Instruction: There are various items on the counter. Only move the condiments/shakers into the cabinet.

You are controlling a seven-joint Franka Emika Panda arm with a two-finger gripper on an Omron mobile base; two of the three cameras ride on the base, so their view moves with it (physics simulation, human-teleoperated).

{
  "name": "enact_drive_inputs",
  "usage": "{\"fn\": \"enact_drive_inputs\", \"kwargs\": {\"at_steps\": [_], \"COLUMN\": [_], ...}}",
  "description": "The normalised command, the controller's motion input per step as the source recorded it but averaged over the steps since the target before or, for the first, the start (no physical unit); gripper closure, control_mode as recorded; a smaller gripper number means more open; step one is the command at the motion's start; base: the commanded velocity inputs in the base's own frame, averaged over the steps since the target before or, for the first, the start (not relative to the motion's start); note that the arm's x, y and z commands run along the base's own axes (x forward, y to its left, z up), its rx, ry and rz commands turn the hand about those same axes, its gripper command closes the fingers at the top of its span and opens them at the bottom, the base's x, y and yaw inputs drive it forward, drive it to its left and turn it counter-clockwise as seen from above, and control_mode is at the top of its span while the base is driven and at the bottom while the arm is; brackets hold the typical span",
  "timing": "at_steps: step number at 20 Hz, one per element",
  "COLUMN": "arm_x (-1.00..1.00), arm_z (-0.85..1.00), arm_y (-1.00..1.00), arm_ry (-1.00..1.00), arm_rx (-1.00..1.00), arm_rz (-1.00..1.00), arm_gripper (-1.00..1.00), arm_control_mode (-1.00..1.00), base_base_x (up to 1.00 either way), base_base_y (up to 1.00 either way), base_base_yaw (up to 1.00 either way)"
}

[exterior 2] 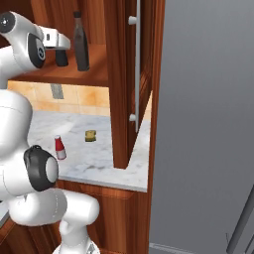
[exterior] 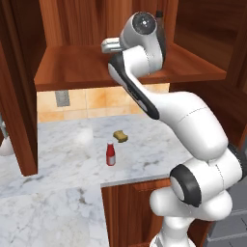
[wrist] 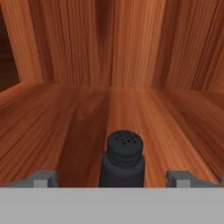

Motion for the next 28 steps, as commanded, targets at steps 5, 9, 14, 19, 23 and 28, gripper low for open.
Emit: {"fn": "enact_drive_inputs", "kwargs": {"at_steps": [5,9,14,19,23,28], "arm_x": [-1.00,-1.00,-1.00,-1.00,-1.00,-0.31], "arm_z": [-0.02,-0.19,-0.25,-0.28,-0.05,-0.21], "arm_y": [0.00,0.00,0.00,-0.01,0.00,0.00], "arm_ry": [-0.29,-0.29,-0.22,-0.03,0.13,0.62], "arm_rx": [0.00,0.00,0.00,0.05,0.14,0.14], "arm_rz": [0.00,0.00,-0.01,0.00,0.00,0.00], "arm_gripper": [-1.00,-1.00,-1.00,-1.00,-1.00,-1.00], "arm_control_mode": [-1.00,-1.00,-1.00,-1.00,-1.00,-1.00], "base_base_x": [0.00,0.00,0.00,0.00,0.00,0.00], "base_base_y": [0.00,0.00,0.00,0.00,0.00,0.00], "base_base_yaw": [0.00,0.00,0.00,0.00,0.00,0.00]}}
